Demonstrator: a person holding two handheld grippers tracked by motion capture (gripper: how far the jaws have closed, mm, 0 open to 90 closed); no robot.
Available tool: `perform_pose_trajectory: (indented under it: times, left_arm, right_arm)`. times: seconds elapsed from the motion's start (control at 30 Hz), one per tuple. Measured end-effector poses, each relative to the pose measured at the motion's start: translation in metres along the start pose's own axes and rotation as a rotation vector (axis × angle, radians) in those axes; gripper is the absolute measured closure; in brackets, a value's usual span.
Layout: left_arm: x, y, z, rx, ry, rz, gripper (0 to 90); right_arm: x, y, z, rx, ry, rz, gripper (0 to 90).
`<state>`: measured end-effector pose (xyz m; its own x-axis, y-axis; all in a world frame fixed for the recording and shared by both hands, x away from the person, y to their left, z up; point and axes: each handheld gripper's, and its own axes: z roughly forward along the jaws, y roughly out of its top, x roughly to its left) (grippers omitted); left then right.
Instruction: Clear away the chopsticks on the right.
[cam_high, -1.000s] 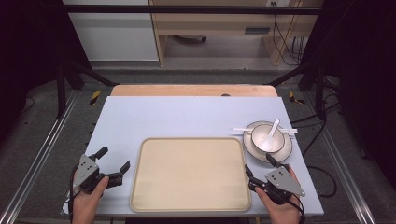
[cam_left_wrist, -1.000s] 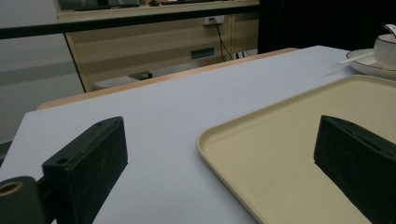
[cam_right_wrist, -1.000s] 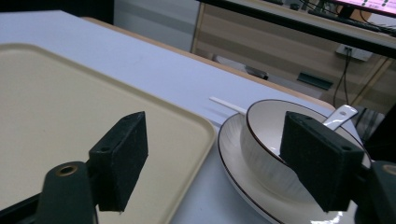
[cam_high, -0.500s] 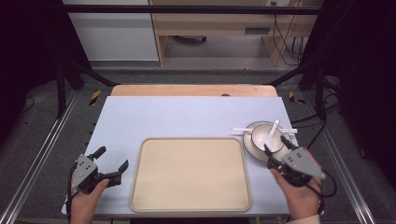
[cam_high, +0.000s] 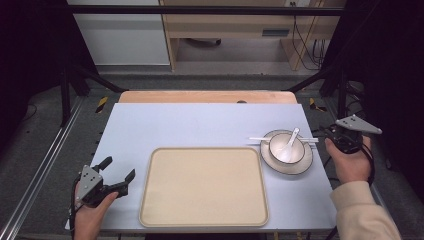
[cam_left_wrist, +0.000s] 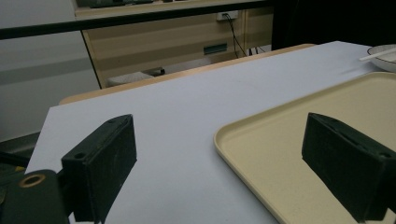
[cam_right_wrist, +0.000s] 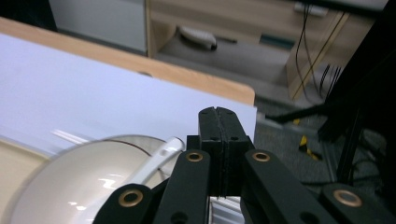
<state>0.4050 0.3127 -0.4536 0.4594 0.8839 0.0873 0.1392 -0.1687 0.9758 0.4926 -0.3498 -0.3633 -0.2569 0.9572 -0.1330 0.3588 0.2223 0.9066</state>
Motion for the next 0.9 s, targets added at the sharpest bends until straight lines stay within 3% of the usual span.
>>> perform_pose_trajectory:
  times: [0.07, 0.17, 0.23, 0.27, 0.3, 0.37, 0.57, 0.9]
  left_arm:
    - [0.000, -0.001, 0.002, 0.004, -0.002, -0.006, 10.5]
    - [0.000, 0.000, 0.002, 0.010, 0.001, -0.004, 10.7]
    - [-0.001, 0.000, 0.002, 0.011, 0.003, -0.002, 10.9]
    - [-0.001, 0.000, 0.002, 0.015, 0.005, 0.002, 10.9]
    - [-0.001, 0.000, 0.002, 0.015, 0.005, 0.002, 10.9]
    - [-0.001, -0.001, 0.002, 0.020, 0.007, 0.002, 11.0]
    - [-0.002, -0.002, 0.004, 0.029, -0.006, 0.000, 11.1]
    - [-0.004, -0.002, 0.004, 0.033, -0.018, 0.005, 11.2]
  right_arm:
    - [-0.016, -0.008, 0.030, 0.087, 0.007, 0.015, 90.0]
    - [-0.030, -0.016, 0.059, 0.175, 0.006, 0.024, 90.0]
    - [-0.033, -0.019, 0.066, 0.192, 0.011, 0.034, 90.0]
    - [-0.037, -0.023, 0.080, 0.219, 0.016, 0.060, 90.0]
    - [-0.037, -0.023, 0.080, 0.219, 0.016, 0.060, 90.0]
    - [-0.038, -0.031, 0.097, 0.294, 0.032, 0.048, 90.0]
    - [-0.037, -0.037, 0.109, 0.348, 0.030, 0.023, 90.0]
    - [-0.033, -0.043, 0.105, 0.434, 0.038, -0.009, 90.0]
